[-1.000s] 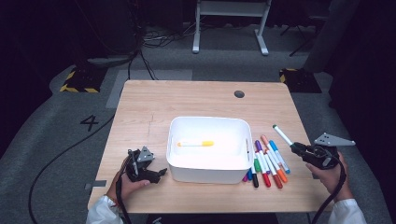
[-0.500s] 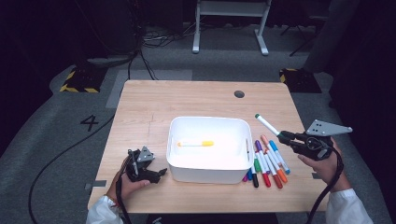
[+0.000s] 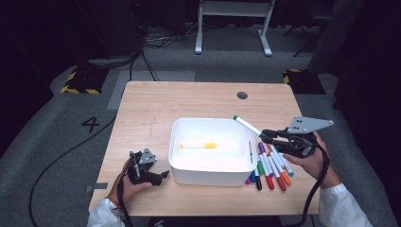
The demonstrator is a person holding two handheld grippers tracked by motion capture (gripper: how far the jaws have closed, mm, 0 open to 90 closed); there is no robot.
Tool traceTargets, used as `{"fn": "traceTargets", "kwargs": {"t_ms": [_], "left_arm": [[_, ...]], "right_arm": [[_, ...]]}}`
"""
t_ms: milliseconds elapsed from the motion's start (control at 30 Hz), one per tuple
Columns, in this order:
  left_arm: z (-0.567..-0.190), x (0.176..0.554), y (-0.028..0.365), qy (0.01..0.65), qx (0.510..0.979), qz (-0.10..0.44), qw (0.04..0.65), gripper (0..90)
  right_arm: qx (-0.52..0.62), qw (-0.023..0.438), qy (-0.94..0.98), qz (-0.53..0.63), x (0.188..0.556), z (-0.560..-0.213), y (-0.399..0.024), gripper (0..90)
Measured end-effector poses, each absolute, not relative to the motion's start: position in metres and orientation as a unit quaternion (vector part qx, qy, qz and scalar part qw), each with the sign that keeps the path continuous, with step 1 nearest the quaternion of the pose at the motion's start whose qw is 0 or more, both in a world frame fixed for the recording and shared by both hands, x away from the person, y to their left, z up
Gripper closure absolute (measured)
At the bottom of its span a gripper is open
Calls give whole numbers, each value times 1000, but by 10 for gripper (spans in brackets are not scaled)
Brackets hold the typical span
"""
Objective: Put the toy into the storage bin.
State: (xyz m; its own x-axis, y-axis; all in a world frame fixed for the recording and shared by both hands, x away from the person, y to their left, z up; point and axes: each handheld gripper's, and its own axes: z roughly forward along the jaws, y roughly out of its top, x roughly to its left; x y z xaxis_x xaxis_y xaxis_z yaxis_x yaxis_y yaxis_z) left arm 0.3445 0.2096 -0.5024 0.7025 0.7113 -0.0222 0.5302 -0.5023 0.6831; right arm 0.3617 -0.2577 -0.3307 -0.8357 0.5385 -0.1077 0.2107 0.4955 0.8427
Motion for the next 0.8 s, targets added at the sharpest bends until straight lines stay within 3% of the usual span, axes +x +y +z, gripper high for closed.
{"fn": "traceTargets", "kwargs": {"t_ms": [467, 800], "left_arm": [[-502, 344, 210, 362, 857, 132, 343, 155], [-502, 344, 210, 361, 858, 131, 343, 155]], "right_arm": [[137, 120, 892, 414, 372, -346, -185, 753], [110, 81, 915, 379, 375, -361, -163, 753]]}}
